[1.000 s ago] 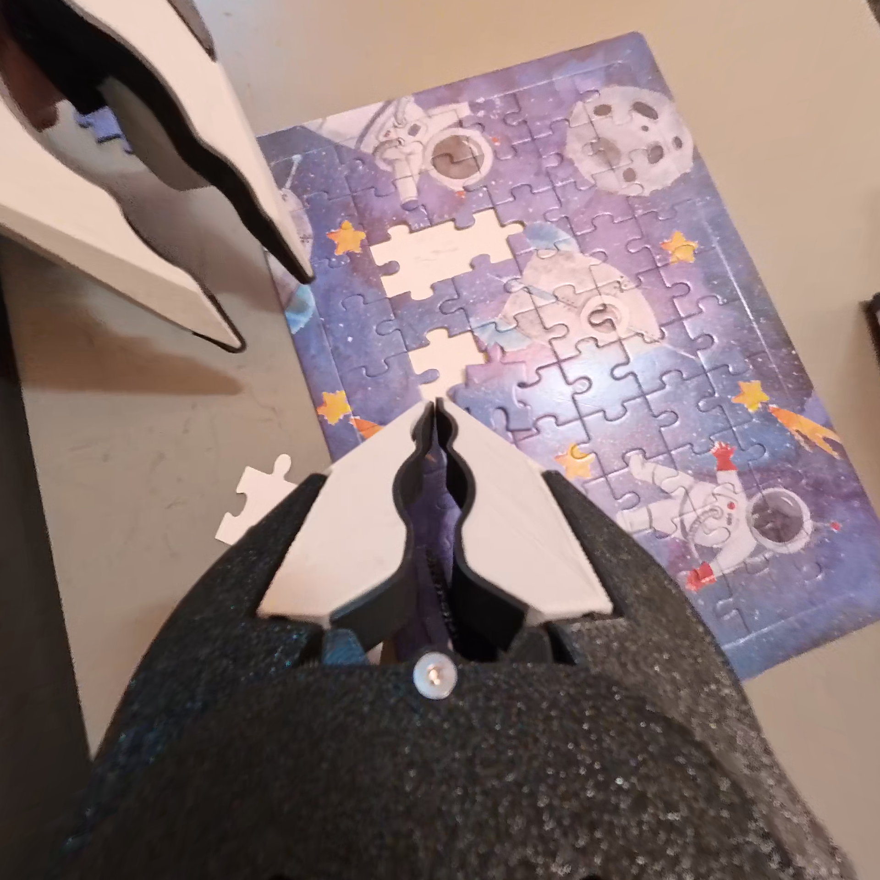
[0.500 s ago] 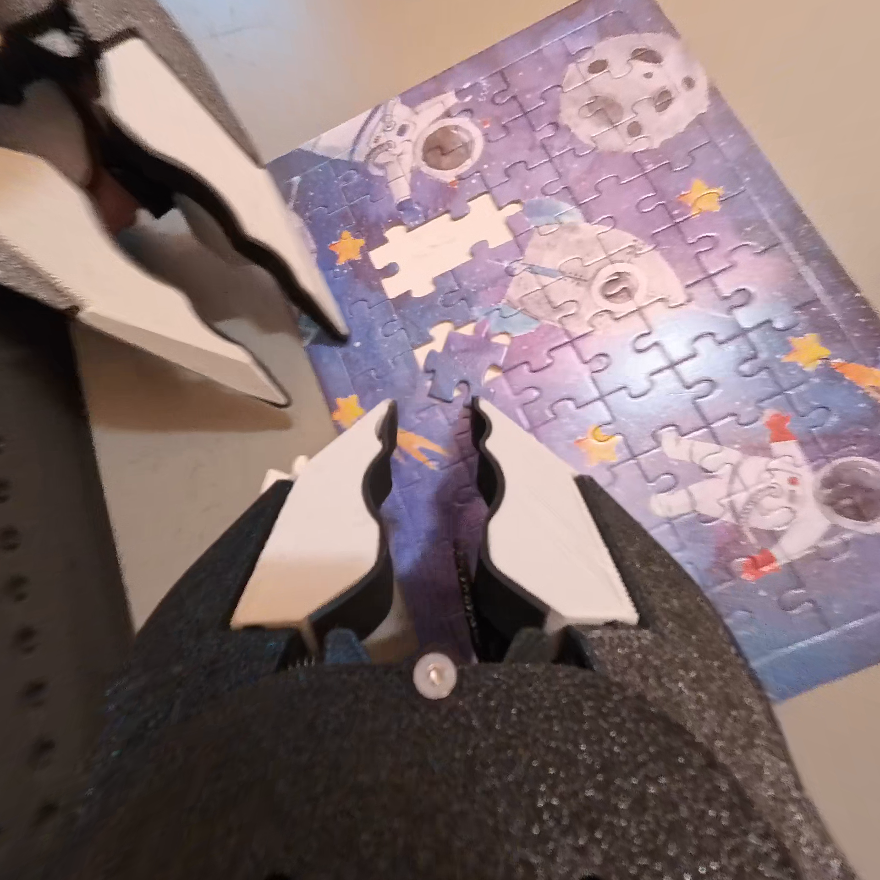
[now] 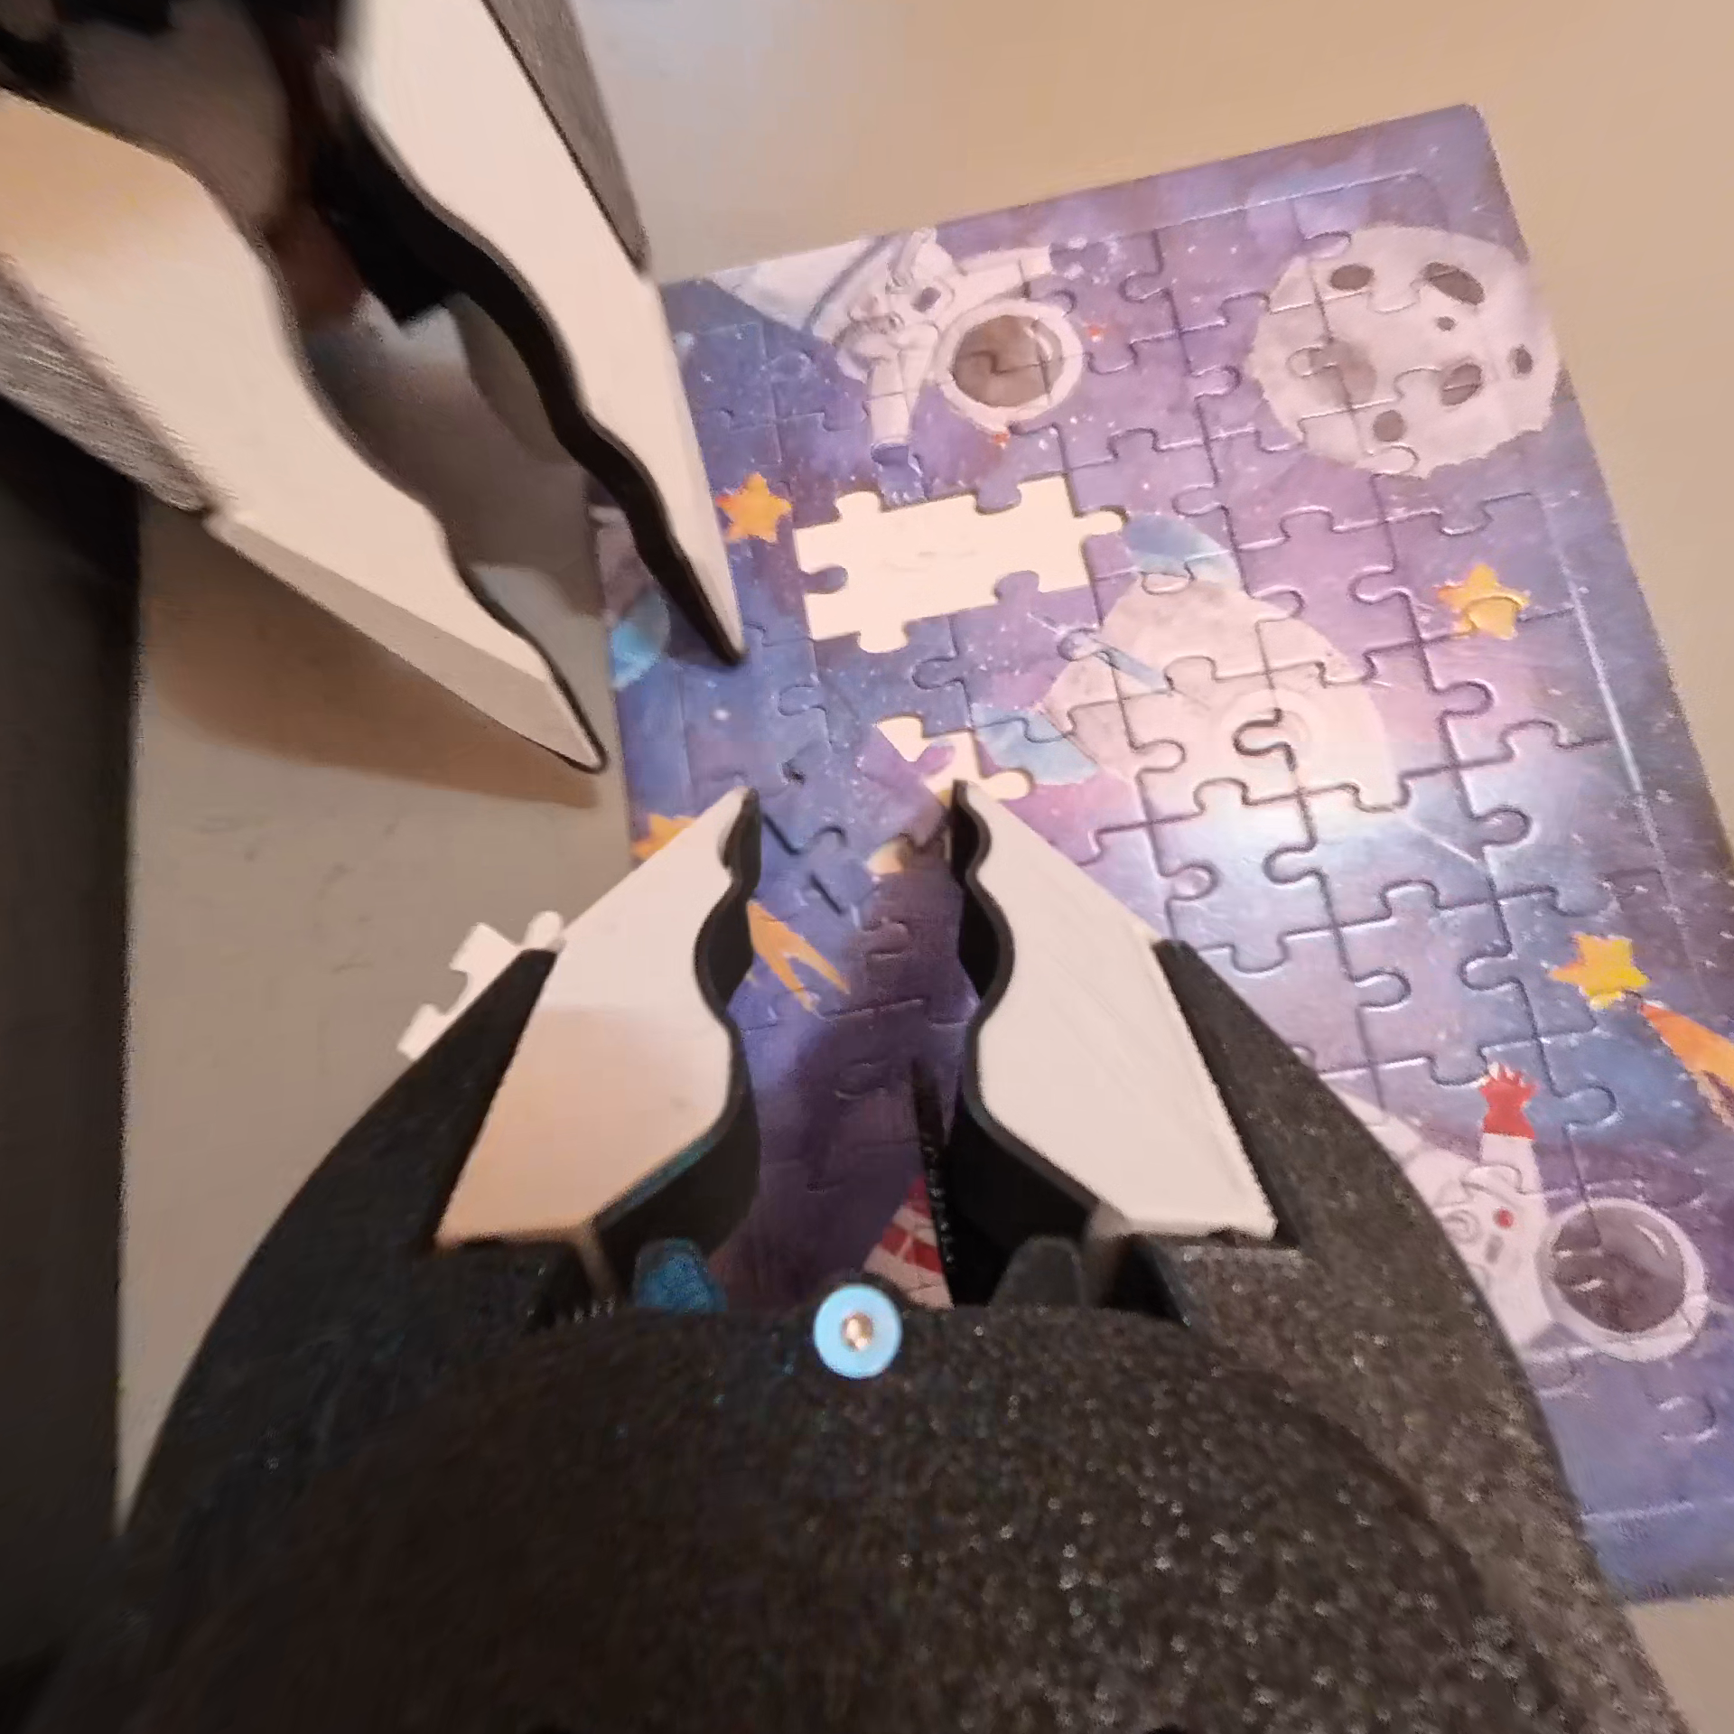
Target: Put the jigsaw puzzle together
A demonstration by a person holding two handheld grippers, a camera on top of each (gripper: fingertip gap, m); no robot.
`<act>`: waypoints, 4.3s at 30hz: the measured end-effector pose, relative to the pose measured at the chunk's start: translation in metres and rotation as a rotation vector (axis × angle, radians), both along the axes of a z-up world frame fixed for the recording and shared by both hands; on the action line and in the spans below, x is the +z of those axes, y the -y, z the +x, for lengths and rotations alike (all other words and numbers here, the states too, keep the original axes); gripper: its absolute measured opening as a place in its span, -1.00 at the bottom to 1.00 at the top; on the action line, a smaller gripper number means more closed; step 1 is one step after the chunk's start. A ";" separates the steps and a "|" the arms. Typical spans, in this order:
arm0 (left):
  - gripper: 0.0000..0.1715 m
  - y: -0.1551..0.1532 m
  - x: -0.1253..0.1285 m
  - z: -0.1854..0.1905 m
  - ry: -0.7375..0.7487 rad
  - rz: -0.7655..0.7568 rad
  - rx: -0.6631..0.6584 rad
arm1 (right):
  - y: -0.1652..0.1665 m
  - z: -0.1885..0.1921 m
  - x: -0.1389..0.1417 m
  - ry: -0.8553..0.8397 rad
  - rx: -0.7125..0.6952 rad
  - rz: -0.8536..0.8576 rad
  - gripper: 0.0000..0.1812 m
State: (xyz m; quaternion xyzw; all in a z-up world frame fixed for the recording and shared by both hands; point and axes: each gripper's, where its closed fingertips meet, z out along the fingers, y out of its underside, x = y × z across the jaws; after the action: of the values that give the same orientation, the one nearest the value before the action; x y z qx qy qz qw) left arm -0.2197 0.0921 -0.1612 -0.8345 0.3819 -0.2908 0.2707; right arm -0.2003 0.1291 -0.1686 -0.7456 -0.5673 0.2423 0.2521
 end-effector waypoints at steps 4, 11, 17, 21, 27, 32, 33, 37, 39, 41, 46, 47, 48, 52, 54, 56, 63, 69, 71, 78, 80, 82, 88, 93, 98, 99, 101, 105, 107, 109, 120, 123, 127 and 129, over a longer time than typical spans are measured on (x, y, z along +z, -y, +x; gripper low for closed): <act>-0.61 -0.003 0.000 -0.009 -0.032 0.037 0.022 | -0.001 0.000 0.000 0.001 -0.016 0.021 -0.60; -0.61 -0.007 0.009 -0.011 0.024 0.038 0.053 | -0.014 0.004 0.010 0.011 -0.148 0.111 -0.62; -0.61 -0.004 0.006 -0.010 0.019 0.035 0.041 | -0.016 0.002 0.002 0.025 -0.297 0.037 -0.61; -0.61 -0.003 0.003 -0.009 0.008 0.035 0.030 | -0.014 0.000 0.001 0.046 -0.380 0.018 -0.61; -0.61 -0.001 0.000 -0.009 0.002 0.028 0.025 | -0.013 -0.001 0.001 0.067 -0.408 0.018 -0.58; -0.61 -0.001 0.000 -0.009 0.007 0.026 0.025 | -0.016 0.001 0.013 0.052 -0.402 0.051 -0.59; -0.61 -0.001 0.000 -0.009 0.006 0.026 0.025 | -0.016 0.000 0.014 0.050 -0.397 0.055 -0.67; -0.61 -0.001 0.000 -0.009 0.004 0.029 0.024 | -0.016 0.002 0.002 0.101 -0.386 0.053 -1.00; -0.61 -0.001 -0.001 -0.010 0.000 0.032 0.027 | -0.015 0.000 0.001 0.085 -0.387 0.051 -1.00; -0.61 -0.001 -0.001 -0.010 0.000 0.033 0.026 | -0.015 0.000 0.001 0.079 -0.382 0.048 -1.00; -0.61 -0.001 -0.001 -0.010 -0.001 0.033 0.026 | -0.019 0.003 0.007 0.064 -0.400 0.053 -1.00; -0.61 -0.001 -0.001 -0.010 0.000 0.032 0.026 | -0.017 0.004 0.010 0.051 -0.397 0.047 -1.00; -0.61 -0.001 -0.001 -0.010 0.001 0.032 0.026 | -0.015 0.004 0.011 0.046 -0.391 0.040 -1.00; -0.61 -0.001 -0.001 -0.010 0.003 0.030 0.028 | -0.010 0.004 0.000 0.079 -0.373 0.035 -1.00; -0.61 -0.001 0.000 -0.010 0.000 0.029 0.030 | -0.014 0.009 0.009 0.082 -0.399 0.078 -1.00; -0.61 -0.002 0.001 -0.014 -0.017 0.028 0.048 | 0.000 0.010 0.023 0.026 -0.366 0.051 -1.00; -0.64 0.011 0.029 -0.057 -0.022 0.104 0.145 | 0.081 0.032 0.005 0.100 -0.265 0.016 -0.58; -0.64 0.038 0.029 -0.083 -0.031 0.097 0.188 | 0.093 0.031 -0.001 0.074 -0.353 0.035 -0.61; -0.64 0.045 0.032 -0.083 -0.017 0.102 0.182 | 0.092 0.031 -0.001 0.065 -0.370 0.034 -0.64; -0.63 0.051 0.035 -0.069 -0.001 0.184 0.118 | 0.089 0.032 0.010 -0.042 -0.391 -0.033 -0.71; -0.61 0.054 0.035 -0.059 -0.018 0.216 0.061 | 0.087 0.024 0.030 -0.172 -0.391 -0.074 -0.71; -0.57 0.057 0.045 -0.043 0.016 0.274 0.013 | 0.090 0.011 0.055 -0.333 -0.366 -0.149 -0.71; -0.49 0.080 0.133 -0.007 0.534 0.281 -0.150 | 0.124 -0.025 0.138 -0.857 -0.092 -0.548 -0.71; -0.49 0.091 0.156 -0.020 0.760 0.196 -0.276 | 0.145 -0.025 0.169 -1.048 0.114 -0.783 -0.71; -0.50 0.109 0.172 -0.020 0.949 0.012 -0.434 | 0.157 -0.028 0.180 -1.116 0.266 -0.975 -0.71; -0.52 0.111 0.176 -0.019 0.977 0.000 -0.452 | 0.157 -0.029 0.180 -1.118 0.280 -0.995 -0.71; -0.60 0.112 0.182 -0.017 1.018 -0.015 -0.479 | 0.157 -0.029 0.185 -1.151 0.314 -1.054 -0.71; -0.91 0.113 0.181 -0.015 1.006 -0.003 -0.511 | 0.152 -0.034 0.177 -1.143 0.299 -1.121 -0.72; -0.98 0.106 0.175 -0.015 0.987 -0.039 -0.477 | 0.147 -0.034 0.174 -1.146 0.274 -1.141 -0.84; -0.98 0.095 0.164 -0.015 0.953 -0.152 -0.419 | 0.133 -0.033 0.166 -1.134 0.187 -1.115 -0.69; -0.98 -0.001 0.065 -0.046 0.490 -0.392 0.061 | -0.003 -0.005 0.085 -0.340 -0.370 -0.278 -0.76; -0.98 -0.026 0.046 -0.051 0.310 -0.401 0.043 | -0.042 -0.001 0.054 -0.137 -0.444 -0.111 -0.77; -0.98 -0.051 0.038 -0.041 0.248 -0.443 -0.023 | -0.050 -0.012 0.040 -0.225 -0.507 -0.037 -0.89; -0.98 -0.055 0.039 -0.033 0.263 -0.488 -0.066 | -0.038 -0.015 0.034 -0.266 -0.492 -0.072 -1.00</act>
State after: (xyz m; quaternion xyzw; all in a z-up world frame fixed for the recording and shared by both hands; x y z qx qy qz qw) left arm -0.2530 0.1473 -0.1225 -0.8173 0.2890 -0.4885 0.0995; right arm -0.2158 0.1676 -0.1350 -0.8311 -0.3223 0.2894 0.3489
